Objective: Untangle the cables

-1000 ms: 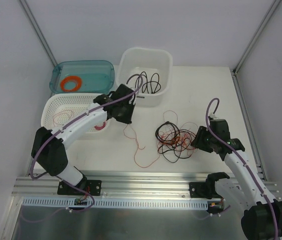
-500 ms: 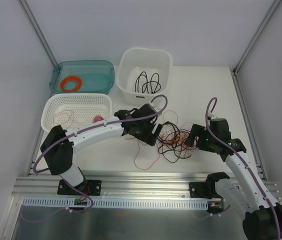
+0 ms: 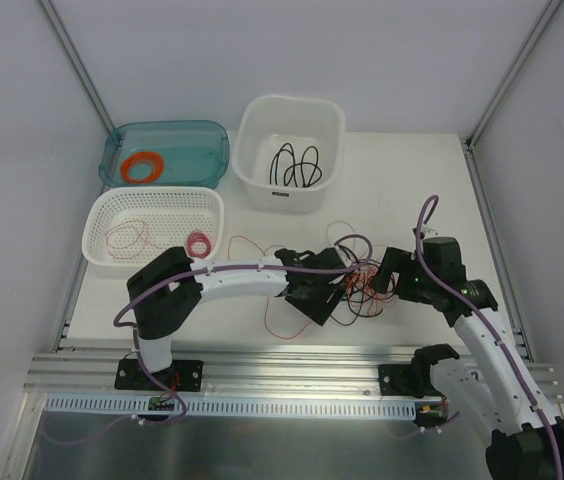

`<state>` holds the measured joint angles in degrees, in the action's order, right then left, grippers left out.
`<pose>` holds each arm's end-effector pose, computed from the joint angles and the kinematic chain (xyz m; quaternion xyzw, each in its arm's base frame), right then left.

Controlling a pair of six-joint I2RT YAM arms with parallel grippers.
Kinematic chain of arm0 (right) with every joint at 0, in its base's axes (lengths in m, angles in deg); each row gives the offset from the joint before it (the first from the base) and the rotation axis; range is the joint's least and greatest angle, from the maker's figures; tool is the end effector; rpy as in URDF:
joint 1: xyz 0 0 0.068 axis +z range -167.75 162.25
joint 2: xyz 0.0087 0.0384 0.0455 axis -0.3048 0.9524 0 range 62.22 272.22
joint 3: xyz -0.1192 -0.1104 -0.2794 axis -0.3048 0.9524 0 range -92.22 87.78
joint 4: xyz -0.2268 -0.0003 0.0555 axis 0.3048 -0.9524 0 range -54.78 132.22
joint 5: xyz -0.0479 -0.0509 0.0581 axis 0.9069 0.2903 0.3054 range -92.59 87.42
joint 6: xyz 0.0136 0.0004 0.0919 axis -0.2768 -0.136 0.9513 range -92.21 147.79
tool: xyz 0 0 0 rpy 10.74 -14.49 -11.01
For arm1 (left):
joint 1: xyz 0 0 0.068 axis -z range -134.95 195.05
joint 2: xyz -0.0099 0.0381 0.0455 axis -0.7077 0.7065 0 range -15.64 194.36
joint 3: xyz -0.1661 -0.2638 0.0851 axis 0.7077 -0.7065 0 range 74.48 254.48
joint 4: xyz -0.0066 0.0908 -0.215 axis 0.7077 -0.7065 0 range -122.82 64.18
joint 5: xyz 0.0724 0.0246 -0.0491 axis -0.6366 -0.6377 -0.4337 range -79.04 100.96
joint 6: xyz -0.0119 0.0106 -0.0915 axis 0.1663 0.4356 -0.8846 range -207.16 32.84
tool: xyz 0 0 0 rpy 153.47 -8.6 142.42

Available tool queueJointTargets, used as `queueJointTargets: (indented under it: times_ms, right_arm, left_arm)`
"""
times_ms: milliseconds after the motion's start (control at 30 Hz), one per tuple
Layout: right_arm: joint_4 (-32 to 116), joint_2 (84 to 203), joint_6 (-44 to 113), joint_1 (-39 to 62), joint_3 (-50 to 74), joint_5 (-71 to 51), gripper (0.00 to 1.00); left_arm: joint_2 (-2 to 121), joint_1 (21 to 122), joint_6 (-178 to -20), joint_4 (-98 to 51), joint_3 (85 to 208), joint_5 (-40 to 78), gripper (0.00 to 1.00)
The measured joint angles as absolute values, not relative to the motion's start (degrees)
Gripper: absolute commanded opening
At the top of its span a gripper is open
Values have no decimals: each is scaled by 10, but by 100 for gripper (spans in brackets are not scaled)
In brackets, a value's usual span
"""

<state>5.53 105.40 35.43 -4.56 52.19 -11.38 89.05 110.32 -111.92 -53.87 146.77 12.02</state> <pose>0.1166 0.0405 0.2513 -0.0742 0.9162 0.1395 0.3683 0.1624 -0.3560 0.2174 0.3370 0.9063 -0.1867 0.1740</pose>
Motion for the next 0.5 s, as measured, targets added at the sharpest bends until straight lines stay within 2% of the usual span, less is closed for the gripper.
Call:
queueJointTargets:
  times_ms: [100, 133, 200, 233, 333, 367, 433, 500]
  right_arm:
    - [52, 1049, 355, -46, 522, -114, 95]
    - [52, 1047, 355, -46, 522, -114, 94]
    - [52, 1047, 357, -46, 522, -114, 95]
    - [53, 1047, 359, -45, 522, -114, 95]
    - [61, 1047, 364, -44, 522, -117, 95]
    - [66, 1049, 367, -43, 522, -119, 94]
    - [82, 1057, 376, -38, 523, -121, 95]
    - [100, 1073, 383, -28, 524, -120, 95]
  left_arm:
    - [905, 1103, -1123, -525, 1468, 120, 51]
    - [909, 1103, -1125, -521, 1468, 120, 44]
    - [916, 1103, -1130, -514, 1468, 120, 36]
    - [920, 1103, -1133, -511, 1468, 120, 28]
    - [927, 1103, -1139, -506, 1467, 120, 16]
    - [928, 1103, -1140, -504, 1466, 120, 8]
    - [928, 1103, -1142, -501, 1462, 120, 0]
    - [928, 1103, -1143, -499, 1457, 120, 0]
